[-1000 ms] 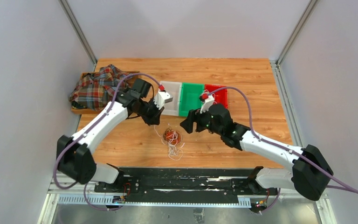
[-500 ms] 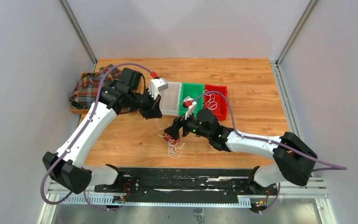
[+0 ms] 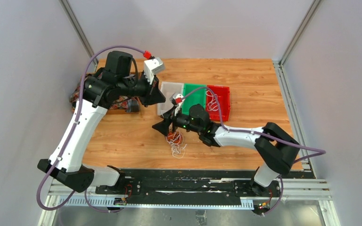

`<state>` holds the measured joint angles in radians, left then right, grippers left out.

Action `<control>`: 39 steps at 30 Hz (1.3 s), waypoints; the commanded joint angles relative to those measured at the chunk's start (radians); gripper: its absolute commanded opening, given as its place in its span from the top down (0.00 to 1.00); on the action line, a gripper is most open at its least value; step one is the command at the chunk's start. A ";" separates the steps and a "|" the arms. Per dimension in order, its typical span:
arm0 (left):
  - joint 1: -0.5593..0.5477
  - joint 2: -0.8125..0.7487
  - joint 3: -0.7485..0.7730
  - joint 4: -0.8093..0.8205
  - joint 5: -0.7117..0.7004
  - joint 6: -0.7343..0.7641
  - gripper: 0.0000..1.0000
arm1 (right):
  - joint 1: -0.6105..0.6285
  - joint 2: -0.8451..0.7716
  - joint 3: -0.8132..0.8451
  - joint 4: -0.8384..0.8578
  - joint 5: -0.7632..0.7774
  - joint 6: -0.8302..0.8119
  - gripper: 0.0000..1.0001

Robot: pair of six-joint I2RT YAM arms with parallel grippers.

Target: Untangle the cables

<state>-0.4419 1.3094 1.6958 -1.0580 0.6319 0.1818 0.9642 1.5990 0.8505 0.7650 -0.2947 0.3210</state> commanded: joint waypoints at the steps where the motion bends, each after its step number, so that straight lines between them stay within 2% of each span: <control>1: -0.018 0.015 0.092 -0.026 0.032 -0.037 1.00 | 0.015 0.093 0.057 0.076 -0.023 0.013 0.34; 5: -0.020 0.024 0.181 -0.034 0.027 -0.035 1.00 | 0.015 0.146 0.045 0.079 -0.031 0.033 0.45; 11: -0.020 0.042 0.377 -0.034 -0.048 -0.011 1.00 | 0.015 0.166 -0.051 0.098 -0.019 0.048 0.56; 22: -0.020 0.123 0.804 0.004 -0.306 0.051 1.00 | 0.015 0.122 -0.172 0.078 0.037 0.046 0.59; 25: -0.020 0.083 0.798 0.131 -0.366 0.073 1.00 | 0.015 0.108 -0.189 0.070 0.048 0.046 0.59; 33: -0.020 -0.058 0.641 0.513 -0.561 0.136 1.00 | 0.013 0.062 -0.228 0.042 0.076 0.039 0.59; 35: -0.020 -0.057 0.655 0.553 -0.593 0.134 1.00 | 0.013 0.057 -0.228 0.035 0.080 0.033 0.59; 39: -0.020 -0.073 0.629 0.543 -0.548 0.138 1.00 | 0.013 0.038 -0.214 0.005 0.084 0.021 0.58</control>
<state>-0.4599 1.2518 2.3405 -0.6182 0.1062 0.2989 0.9642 1.6680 0.6353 0.8074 -0.2359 0.3660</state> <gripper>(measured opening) 0.011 0.417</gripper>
